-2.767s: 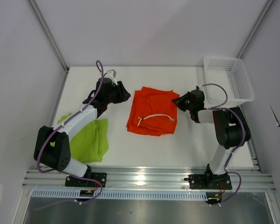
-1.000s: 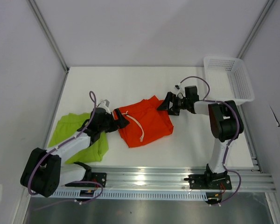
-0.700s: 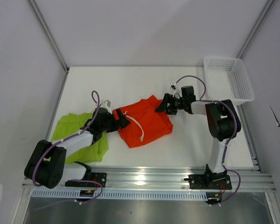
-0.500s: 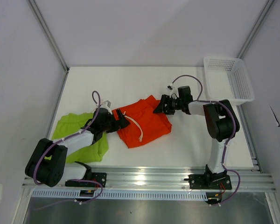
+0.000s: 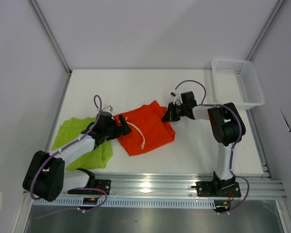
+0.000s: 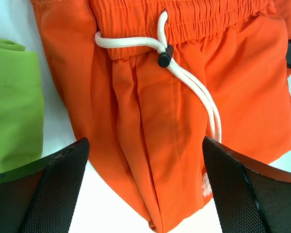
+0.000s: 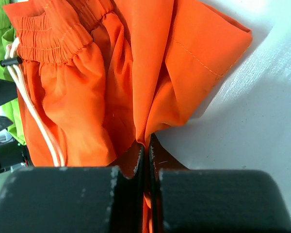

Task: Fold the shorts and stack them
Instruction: Neatly place the folded shorts to the corner

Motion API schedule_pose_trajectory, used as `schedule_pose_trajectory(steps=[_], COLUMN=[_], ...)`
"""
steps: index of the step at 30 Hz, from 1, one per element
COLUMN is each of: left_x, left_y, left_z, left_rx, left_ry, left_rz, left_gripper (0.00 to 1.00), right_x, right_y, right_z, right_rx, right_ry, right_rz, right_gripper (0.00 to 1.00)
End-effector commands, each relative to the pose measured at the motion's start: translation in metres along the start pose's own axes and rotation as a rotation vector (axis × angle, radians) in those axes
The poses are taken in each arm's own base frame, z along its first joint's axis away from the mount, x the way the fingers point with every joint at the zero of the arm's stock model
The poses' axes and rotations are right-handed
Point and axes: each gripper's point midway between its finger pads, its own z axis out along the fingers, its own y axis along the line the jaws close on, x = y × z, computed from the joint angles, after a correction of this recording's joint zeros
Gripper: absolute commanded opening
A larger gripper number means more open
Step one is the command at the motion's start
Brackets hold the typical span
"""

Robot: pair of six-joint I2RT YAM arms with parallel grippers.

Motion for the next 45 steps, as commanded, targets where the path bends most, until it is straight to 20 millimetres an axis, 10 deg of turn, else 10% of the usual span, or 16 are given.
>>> schedule_pose_trajectory(steps=[1, 16, 26, 45], left_x=[-0.013, -0.023, -0.024, -0.025], left_y=[-0.007, -0.021, -0.026, -0.025], left_z=[-0.014, -0.007, 0.029, 0.058], left_rx=[-0.011, 0.032, 0.089, 0.088], left_ry=[-0.020, -0.016, -0.038, -0.035], left_rz=[0.039, 0.073, 0.051, 0.039], left_gripper=[0.99, 0.99, 0.99, 0.99], right_x=[0.014, 0.006, 0.002, -0.001], right_y=[-0.025, -0.049, -0.028, -0.016], right_z=[-0.002, -0.036, -0.042, -0.039], right_rx=[0.115, 0.181, -0.003, -0.166], right_ry=[0.033, -0.068, -0.104, -0.122], right_rz=[0.052, 0.138, 0.193, 0.246], right_gripper=[0.00, 0.00, 0.67, 0.87])
